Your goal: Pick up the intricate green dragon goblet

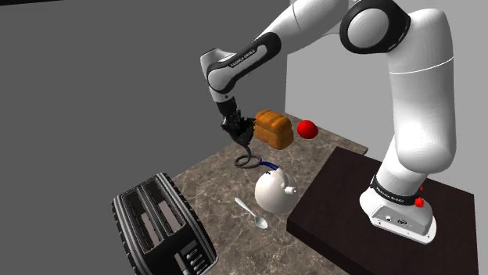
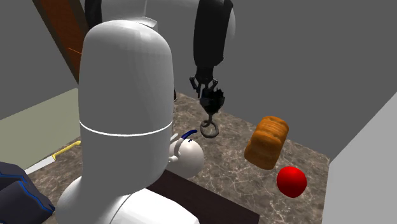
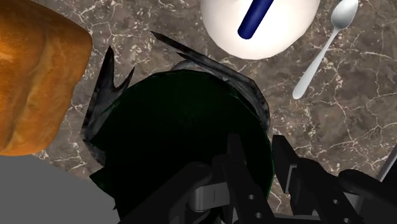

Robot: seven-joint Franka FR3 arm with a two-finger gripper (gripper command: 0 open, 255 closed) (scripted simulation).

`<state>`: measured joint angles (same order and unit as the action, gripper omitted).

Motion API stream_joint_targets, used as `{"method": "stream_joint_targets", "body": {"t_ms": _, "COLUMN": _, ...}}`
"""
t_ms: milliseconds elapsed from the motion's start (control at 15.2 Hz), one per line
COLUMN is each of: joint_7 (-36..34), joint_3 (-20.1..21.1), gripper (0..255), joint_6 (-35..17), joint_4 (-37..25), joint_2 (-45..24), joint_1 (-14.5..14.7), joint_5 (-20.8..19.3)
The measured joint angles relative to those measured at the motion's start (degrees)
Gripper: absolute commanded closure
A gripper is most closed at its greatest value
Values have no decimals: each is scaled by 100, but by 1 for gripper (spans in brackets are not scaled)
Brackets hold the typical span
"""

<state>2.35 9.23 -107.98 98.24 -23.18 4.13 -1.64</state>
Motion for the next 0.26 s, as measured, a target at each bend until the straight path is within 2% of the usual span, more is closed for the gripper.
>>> {"method": "stream_joint_targets", "body": {"t_ms": 264, "joint_7": -4, "joint_3": 11, "gripper": 255, "joint_6": 219, "joint_4": -109, "joint_2": 113, "joint_1": 2, "joint_5": 18}}
